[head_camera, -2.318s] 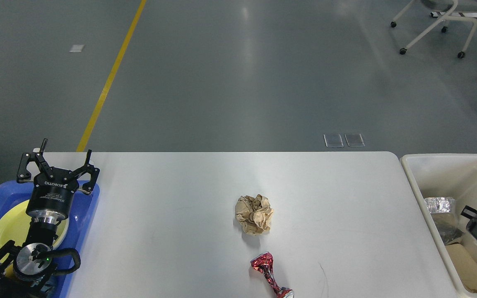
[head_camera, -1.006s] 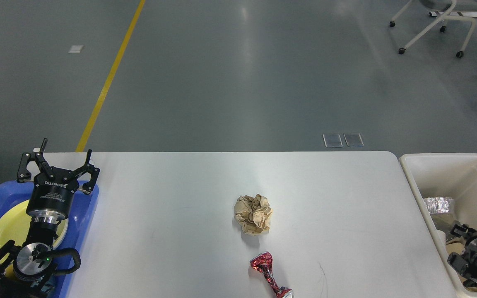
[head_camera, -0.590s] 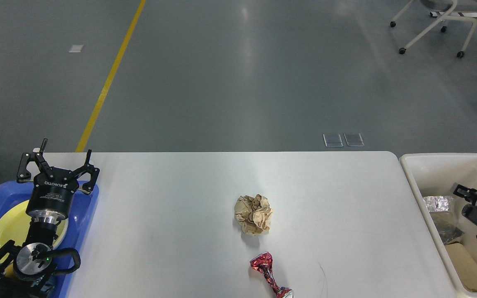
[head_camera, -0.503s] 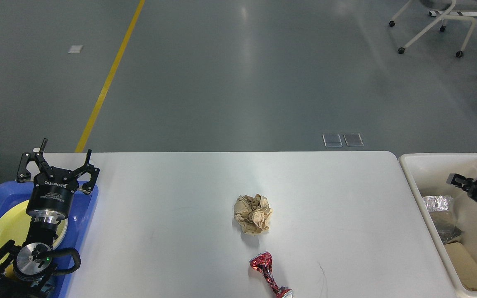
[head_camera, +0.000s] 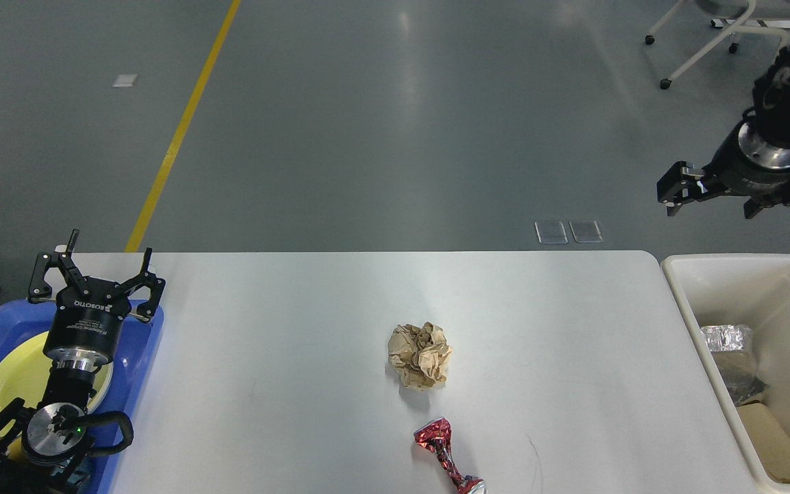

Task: Tidy desktop
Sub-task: 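Raise the right gripper out of the bin toward the crumpled paper ball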

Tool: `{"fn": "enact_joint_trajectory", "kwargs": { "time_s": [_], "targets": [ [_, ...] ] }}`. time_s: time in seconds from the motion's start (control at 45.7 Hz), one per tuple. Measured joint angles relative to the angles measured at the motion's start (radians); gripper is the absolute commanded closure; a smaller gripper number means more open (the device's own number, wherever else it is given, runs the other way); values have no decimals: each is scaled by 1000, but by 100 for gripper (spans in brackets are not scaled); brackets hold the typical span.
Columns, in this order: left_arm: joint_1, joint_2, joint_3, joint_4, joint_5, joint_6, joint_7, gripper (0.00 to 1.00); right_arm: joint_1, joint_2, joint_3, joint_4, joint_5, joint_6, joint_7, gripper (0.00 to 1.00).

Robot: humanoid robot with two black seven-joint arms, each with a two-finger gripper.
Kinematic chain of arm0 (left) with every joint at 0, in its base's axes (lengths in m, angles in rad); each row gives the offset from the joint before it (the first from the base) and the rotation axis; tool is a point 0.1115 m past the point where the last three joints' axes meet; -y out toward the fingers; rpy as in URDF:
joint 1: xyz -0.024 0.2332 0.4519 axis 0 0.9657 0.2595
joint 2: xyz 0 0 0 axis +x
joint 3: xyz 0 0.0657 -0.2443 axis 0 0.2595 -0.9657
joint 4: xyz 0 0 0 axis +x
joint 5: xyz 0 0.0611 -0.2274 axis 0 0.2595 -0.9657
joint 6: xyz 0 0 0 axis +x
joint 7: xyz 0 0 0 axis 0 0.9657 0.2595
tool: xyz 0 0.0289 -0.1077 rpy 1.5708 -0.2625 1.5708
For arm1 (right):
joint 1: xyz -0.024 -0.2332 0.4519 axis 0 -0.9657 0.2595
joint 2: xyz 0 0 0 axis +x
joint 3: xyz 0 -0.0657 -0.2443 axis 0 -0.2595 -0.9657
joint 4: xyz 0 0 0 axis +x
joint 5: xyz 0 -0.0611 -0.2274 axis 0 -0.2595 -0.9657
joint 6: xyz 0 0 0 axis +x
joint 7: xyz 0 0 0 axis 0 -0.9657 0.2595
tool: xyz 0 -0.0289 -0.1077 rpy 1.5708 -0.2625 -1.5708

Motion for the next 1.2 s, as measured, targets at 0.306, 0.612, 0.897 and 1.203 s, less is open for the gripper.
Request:
{"fn": "enact_joint_trajectory", "kwargs": {
  "time_s": [0.306,0.612,0.897,1.203],
  "targets": [
    [0,0,0,0,0,0,0,4,392,29,-88,409,197,29,-4,0],
    [0,0,0,0,0,0,0,4,709,44,-289,842,492,25,-21,0],
    [0,0,0,0,0,0,0,4,699,58,-327,861,514,-9,-58,0],
    [0,0,0,0,0,0,0,4,682,109,-318,839,567,-63,-57,0]
  ]
}}
